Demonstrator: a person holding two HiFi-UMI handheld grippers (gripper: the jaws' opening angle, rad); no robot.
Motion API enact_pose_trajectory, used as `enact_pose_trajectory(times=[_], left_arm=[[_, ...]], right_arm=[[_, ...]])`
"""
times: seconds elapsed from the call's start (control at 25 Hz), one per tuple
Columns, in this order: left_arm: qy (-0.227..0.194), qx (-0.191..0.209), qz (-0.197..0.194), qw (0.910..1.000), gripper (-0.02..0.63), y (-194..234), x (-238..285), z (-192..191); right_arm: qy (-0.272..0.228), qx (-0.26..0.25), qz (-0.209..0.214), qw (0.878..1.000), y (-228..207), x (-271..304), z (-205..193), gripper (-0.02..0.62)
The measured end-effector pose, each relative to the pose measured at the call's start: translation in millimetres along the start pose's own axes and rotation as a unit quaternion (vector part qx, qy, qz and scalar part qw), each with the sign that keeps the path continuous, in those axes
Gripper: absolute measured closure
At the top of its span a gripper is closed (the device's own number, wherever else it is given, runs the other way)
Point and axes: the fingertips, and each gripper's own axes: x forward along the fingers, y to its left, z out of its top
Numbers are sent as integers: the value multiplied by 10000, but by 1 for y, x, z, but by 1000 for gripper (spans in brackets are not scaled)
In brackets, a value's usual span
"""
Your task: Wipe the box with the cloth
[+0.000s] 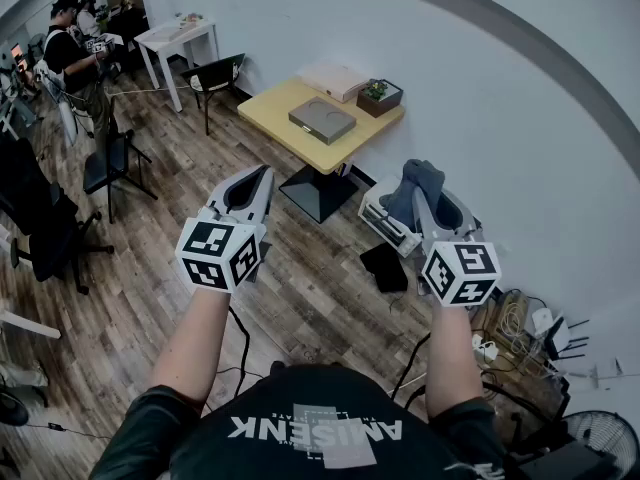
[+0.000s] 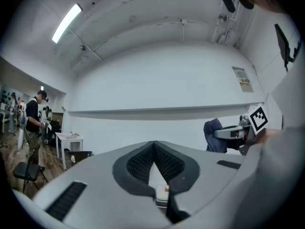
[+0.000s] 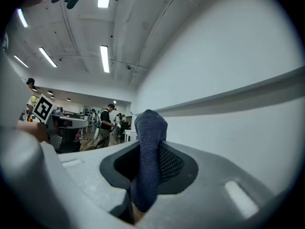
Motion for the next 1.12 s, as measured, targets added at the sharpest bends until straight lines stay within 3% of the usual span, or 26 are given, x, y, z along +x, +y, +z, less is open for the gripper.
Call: enact_pose_trajectory(times=[0.28,0.4,0.56,0.68,0.96,1.12], left_arm=[[91,-593,-201,9980,609,-10,-9,-7],[134,-465,-219,9986,609,-5,-11,-7],[229,-537,-147,9982,609,7,-14,-14],[275,-566,-159,9979,609,14,-19,-21],[202,-184,-244,9993,609,34,-27,-31],[312,-378,-421,9979,609,47,-27,-41]], right_arm=[[2,-248,-34,9997,5,-6,-2,511],[-5,-317,-101,9994,9,-7,-1,511],[-45,148,-41,9999,16,-6,0,511],[-40,132,26,9999,27,-3,-4,509],[-10,138,-69,9999,51,5,-14,509],[21,205,-134,9997,64,16,-22,509]])
